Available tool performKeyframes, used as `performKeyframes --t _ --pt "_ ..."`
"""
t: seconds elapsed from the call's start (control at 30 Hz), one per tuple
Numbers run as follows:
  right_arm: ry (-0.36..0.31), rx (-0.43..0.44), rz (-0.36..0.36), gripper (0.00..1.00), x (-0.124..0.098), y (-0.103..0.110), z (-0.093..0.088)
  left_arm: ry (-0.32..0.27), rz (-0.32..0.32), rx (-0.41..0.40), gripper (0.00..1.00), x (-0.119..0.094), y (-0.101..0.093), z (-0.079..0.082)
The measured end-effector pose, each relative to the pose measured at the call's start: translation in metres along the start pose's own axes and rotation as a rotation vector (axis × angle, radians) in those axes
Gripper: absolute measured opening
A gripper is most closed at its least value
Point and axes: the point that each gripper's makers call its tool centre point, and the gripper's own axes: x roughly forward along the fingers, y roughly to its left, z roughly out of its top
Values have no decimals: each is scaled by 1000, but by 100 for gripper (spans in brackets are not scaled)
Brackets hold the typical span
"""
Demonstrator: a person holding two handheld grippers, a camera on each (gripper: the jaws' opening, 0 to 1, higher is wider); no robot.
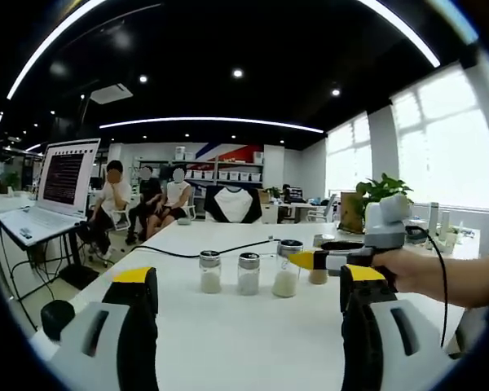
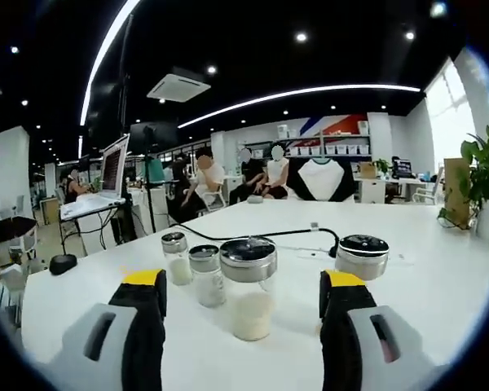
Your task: Rotate the seasoning bottle until the label or dispensing opening points toward the visible target arrow and the bottle remains upright within the marked orientation range
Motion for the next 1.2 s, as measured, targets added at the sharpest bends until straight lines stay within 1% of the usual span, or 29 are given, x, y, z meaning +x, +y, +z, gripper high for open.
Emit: performKeyframes --t 0.07,0.1,0.13,0.17,0.23,0.33,0.43,0.53,0.6,0.7,0.73,0.8,0.87,0.93,1.0,1.1,1.17,1.2 --pt "-6 -11 6 74 4 0 1 -1 1 1 98 0 0 0" --pt "-18 -32 15 72 8 -1 3 -1 1 2 98 0 0 1" --pt "-40 -17 -1 70 10 -5 5 -1 0 3 98 1 -1 0" --pt "-31 -8 -7 70 13 -7 3 1 -2 3 98 2 -2 0" --pt "-9 -19 -21 69 18 -11 -1 4 -9 5 98 3 -4 0" --pt "-15 -7 -11 66 22 -10 1 4 -12 9 98 4 -5 0" --pt "0 2 8 62 28 -6 0 3 -15 10 98 5 -6 0" --pt "2 -13 23 63 34 -2 -1 8 -15 9 98 5 -6 -1" --pt "27 0 20 63 39 -3 -6 6 -14 10 98 5 -6 -1" --pt "37 10 18 61 43 -5 -10 8 -11 10 98 5 -4 -1" --pt "50 8 16 60 45 -6 -13 8 -11 9 98 5 -4 -1" --pt "57 14 21 57 47 -6 -15 6 -9 9 98 5 -3 0" --pt "63 24 19 50 48 -6 -16 7 -8 10 98 5 -2 0" --pt "78 14 16 46 49 -8 -18 6 -8 10 98 6 -2 1" --pt "78 16 17 45 50 -7 -18 4 -7 12 98 6 -2 2" --pt "95 -2 37 41 51 -3 -20 4 -6 12 98 6 -2 2" --pt "136 -69 37 40 50 -3 -23 3 -4 11 97 6 -2 3" --pt "131 -42 36 40 51 -3 -22 4 -4 10 97 6 -1 2"
